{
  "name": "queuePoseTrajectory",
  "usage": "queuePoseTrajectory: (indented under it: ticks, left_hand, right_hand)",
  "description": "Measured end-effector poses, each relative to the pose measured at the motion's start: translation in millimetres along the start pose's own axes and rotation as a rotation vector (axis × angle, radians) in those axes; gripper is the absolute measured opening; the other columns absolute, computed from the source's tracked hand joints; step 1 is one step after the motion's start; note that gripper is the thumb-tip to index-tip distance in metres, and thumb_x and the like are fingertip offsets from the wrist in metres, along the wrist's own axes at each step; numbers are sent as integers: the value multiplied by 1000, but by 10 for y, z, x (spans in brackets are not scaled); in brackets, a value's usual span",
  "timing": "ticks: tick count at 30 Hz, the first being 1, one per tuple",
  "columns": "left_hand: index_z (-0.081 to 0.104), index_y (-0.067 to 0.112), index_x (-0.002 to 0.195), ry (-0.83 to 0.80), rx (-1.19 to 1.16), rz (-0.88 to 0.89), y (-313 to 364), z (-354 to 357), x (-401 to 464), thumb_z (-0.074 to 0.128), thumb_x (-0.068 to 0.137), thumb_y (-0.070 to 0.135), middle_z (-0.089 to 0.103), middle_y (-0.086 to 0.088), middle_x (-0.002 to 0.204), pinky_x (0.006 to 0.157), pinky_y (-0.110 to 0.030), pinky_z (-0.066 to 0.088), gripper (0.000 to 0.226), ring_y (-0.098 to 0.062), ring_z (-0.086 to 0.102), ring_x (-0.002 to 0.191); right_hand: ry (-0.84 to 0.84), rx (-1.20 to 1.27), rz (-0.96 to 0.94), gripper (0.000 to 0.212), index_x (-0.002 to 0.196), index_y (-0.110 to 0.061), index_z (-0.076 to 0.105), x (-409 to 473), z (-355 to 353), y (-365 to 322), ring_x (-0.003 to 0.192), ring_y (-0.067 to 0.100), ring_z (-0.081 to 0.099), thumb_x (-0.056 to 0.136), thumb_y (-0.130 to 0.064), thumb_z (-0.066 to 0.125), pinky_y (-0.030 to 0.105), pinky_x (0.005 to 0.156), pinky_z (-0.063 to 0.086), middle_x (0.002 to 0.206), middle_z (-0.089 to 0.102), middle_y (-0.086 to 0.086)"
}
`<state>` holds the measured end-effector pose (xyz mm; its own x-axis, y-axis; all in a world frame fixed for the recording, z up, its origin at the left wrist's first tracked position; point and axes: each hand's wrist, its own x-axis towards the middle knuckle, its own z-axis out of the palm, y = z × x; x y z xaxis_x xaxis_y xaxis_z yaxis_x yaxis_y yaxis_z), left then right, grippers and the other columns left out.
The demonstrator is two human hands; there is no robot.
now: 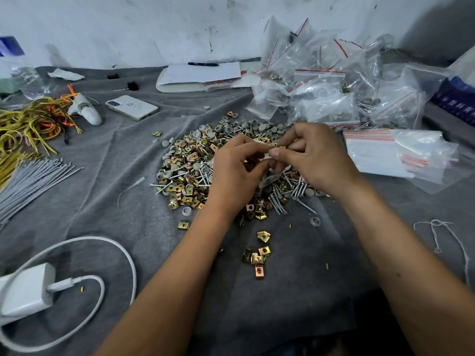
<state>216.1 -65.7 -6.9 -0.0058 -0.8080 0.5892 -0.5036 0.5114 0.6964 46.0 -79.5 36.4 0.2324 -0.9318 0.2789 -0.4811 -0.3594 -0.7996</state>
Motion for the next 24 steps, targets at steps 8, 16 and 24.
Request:
queuePoseTrajectory:
  ticks: [8,16,24]
  left_hand:
    - [82,10,99,28,15,5,31,12,0,83,85,5,66,-4,88,69,-12,45,15,-1,59,76]
    - [80,6,95,21,48,-35,0,-11,17,86,83,6,67,-1,91,71,-30,59,13,-12,65,76]
    - [80,10,94,83,43,-22,7,7,7,87,82,10,68,1,89,71,-33,59,14,-10,66,77]
  right_hand:
    - [86,60,-11,25,86,-13,65,-22,47,28,52,6,70,84,-28,84,11,49,46,60,73,-7]
    - [37,-51,-38,4,93,-15,76,-23,-41,101,64,2,72,91,-18,78,16,66,53,66,74,-10]
    - [-37,-233,-44,16,100,-21,76,-19,-173,-9,67,5,72,86,-27,82,26,68,54,68,74,-6]
